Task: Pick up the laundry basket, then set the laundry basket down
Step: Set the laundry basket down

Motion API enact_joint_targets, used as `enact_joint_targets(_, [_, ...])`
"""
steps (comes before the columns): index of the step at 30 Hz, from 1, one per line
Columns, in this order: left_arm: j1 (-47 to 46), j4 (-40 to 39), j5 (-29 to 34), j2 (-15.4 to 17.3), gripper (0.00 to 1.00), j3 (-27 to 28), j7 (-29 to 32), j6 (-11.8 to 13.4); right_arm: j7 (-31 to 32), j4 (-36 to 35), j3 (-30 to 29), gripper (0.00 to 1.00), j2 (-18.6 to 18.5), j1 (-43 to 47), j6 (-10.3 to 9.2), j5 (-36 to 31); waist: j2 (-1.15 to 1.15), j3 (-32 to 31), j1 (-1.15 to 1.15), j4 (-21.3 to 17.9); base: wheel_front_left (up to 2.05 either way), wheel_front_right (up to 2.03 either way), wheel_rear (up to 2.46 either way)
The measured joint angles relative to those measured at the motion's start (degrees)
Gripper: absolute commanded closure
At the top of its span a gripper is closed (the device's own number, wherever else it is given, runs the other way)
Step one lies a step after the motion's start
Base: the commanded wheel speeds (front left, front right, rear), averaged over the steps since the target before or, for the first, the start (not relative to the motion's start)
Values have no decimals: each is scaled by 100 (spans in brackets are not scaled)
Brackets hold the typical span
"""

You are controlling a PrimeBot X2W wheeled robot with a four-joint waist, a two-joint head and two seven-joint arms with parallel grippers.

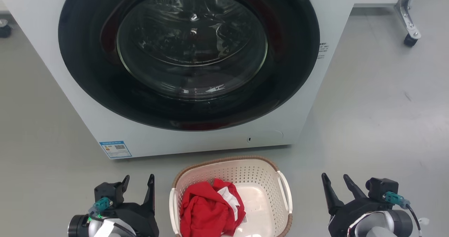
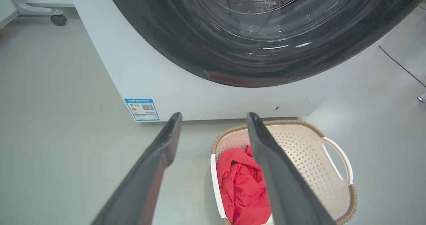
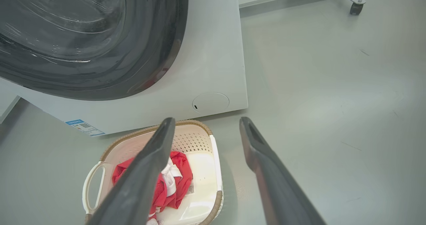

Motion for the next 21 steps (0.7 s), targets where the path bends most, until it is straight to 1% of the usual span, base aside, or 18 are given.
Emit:
enact_joint_targets(7, [621,-925,272,157,0,81,0,222,0,-816,-136,0,-120,481,-202,-292,0,-382,1,-12,0,0,0])
enact_joint_targets(11, [884,-1524,410,188,0,88,0,334,0,-1305,-226,0,-247,757,-327,-448,0,-547,1,-2,0,0,0])
enact_joint_targets(17, [1385,-2376,680,341,0,103,0,453,-1,-2119,-282,0,-342,1135,-498,-711,0,-764,1,25,0,0,0])
enact_joint_targets(21, [1687,-2889,872,381,0,94,0,549,-1,-2622,-328,0,-411,1432,-609,-889,1,-891,0,33,0,0,0])
